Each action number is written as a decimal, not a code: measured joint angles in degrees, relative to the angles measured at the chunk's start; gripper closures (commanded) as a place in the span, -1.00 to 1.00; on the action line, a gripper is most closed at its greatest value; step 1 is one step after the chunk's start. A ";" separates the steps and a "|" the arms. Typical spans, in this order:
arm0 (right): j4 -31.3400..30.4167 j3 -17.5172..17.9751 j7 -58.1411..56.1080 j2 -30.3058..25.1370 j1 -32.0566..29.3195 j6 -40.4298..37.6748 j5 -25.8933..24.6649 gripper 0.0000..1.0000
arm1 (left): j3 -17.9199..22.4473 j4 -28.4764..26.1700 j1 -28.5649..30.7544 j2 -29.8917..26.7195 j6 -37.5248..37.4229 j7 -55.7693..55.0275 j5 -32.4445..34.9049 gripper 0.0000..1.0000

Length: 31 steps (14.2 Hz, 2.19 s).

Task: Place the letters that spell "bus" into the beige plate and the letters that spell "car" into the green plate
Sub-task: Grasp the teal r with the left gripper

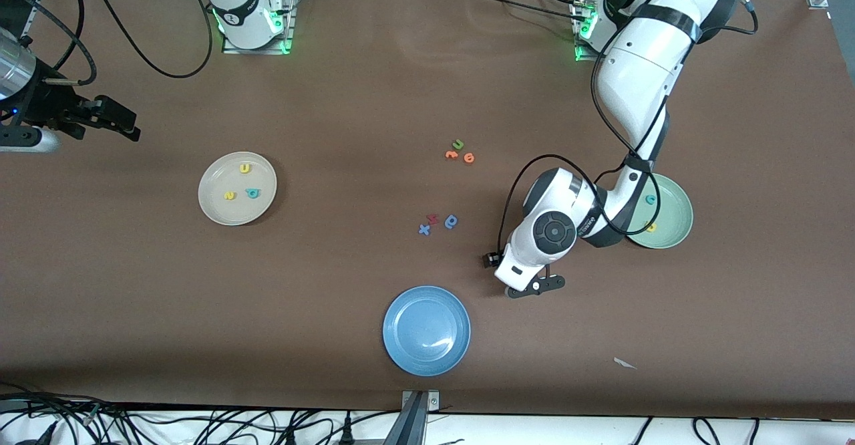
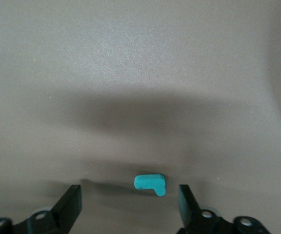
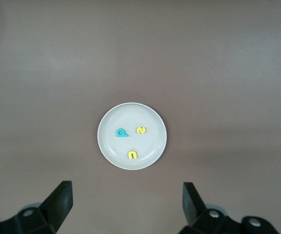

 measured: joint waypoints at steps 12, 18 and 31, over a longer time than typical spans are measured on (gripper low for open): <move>0.00 0.00 0.00 0.00 0.00 -0.01 0.00 -1.00 | 0.24 2.42 -0.71 1.56 0.00 -3.20 0.00 -0.19; 0.00 0.00 0.00 0.00 0.00 -0.09 0.00 -1.00 | 0.74 2.52 -1.19 1.85 0.00 -3.58 0.00 -0.11; 0.00 0.00 0.00 0.00 0.00 -0.12 0.00 -1.00 | 1.54 3.51 -1.99 2.26 0.00 -4.47 0.00 0.33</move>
